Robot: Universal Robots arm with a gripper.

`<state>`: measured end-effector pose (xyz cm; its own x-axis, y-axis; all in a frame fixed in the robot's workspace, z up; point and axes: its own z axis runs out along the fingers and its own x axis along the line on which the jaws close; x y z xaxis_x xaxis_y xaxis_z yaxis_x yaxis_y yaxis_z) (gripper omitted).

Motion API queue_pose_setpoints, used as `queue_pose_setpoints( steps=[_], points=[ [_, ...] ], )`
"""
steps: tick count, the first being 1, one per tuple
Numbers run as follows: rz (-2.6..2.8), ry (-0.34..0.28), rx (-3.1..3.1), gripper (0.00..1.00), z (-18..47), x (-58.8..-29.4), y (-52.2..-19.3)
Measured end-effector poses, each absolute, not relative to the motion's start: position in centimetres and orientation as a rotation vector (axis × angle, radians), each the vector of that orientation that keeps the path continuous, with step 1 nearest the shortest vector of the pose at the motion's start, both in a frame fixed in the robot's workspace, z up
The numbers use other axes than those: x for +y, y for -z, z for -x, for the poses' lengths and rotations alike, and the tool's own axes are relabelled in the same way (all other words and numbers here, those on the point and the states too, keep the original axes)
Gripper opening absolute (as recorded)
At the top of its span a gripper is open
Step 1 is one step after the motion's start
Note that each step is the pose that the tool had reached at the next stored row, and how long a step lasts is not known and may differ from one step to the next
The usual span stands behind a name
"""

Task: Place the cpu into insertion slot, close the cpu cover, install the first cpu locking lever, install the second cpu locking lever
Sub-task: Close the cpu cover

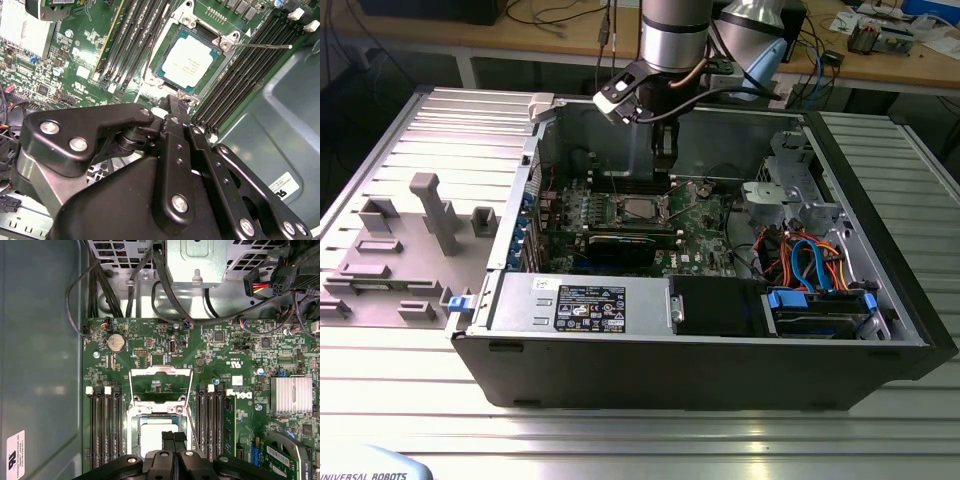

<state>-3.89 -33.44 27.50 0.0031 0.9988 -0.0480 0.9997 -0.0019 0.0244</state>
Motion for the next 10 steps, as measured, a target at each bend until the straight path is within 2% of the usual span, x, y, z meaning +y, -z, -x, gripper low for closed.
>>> queue_pose_setpoints(
  steps=[10],
  points=[
    [-2.188,0.026,2.182,0.11,3.15,-33.44,-27.49]
  ],
)
